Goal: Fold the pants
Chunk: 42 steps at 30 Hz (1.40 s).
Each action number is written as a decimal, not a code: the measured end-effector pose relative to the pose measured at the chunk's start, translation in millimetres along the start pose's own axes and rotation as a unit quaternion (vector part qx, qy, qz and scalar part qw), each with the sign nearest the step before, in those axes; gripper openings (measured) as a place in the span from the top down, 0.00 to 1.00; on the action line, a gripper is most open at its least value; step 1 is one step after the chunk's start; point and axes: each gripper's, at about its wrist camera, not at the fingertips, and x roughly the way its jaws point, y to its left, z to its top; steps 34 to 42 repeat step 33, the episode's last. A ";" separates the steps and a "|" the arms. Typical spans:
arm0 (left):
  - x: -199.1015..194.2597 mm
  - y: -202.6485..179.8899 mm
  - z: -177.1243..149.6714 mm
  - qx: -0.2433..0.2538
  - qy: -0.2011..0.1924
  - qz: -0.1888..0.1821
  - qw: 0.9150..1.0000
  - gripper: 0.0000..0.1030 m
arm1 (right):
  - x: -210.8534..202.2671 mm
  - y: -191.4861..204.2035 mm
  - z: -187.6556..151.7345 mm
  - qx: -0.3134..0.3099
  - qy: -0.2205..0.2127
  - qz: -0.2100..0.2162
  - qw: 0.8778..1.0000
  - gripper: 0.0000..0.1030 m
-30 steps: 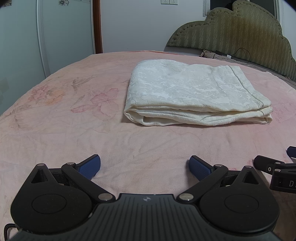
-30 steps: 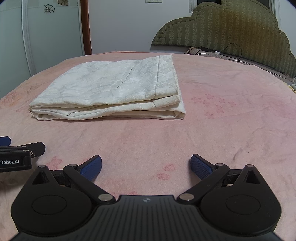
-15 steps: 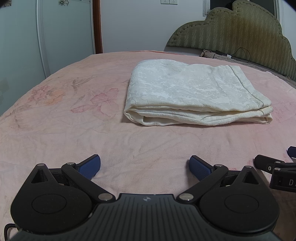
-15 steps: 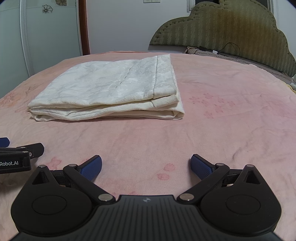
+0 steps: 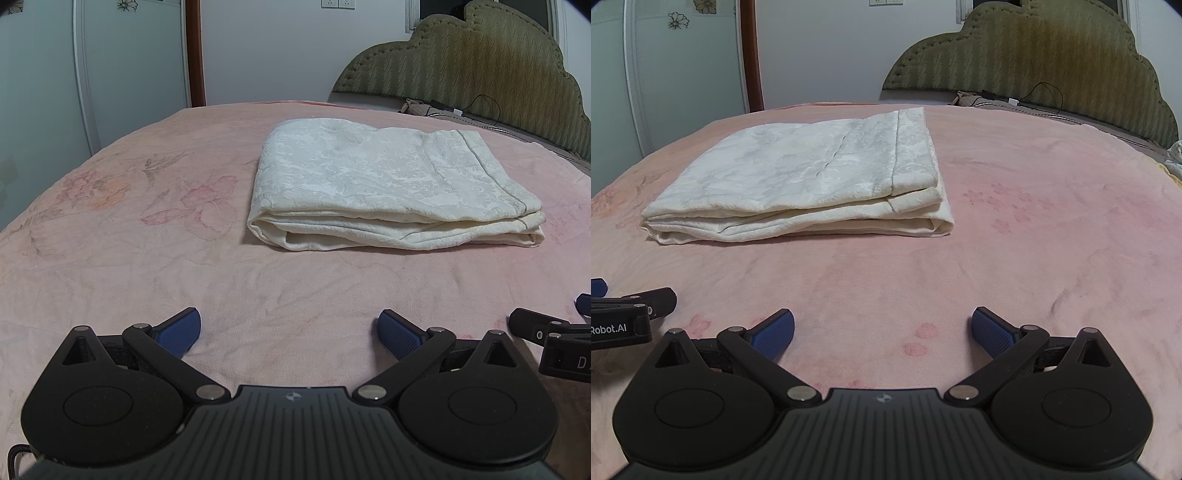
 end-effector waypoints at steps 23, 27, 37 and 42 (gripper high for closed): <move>-0.2 -0.2 -0.1 0.000 0.001 0.000 1.000 0.00 | -0.1 -0.8 0.1 0.000 0.000 0.000 1.000 0.00; -1.0 1.4 -0.1 0.000 -0.001 -0.005 1.000 0.00 | 0.0 -0.2 0.0 0.000 0.000 0.000 1.000 0.00; -13.3 17.1 -0.9 -0.036 -0.013 -0.001 0.999 0.00 | -0.3 -1.1 0.1 0.000 0.000 0.002 1.000 0.00; -13.3 17.1 -0.9 -0.036 -0.013 -0.001 0.999 0.00 | -0.3 -1.1 0.1 0.000 0.000 0.002 1.000 0.00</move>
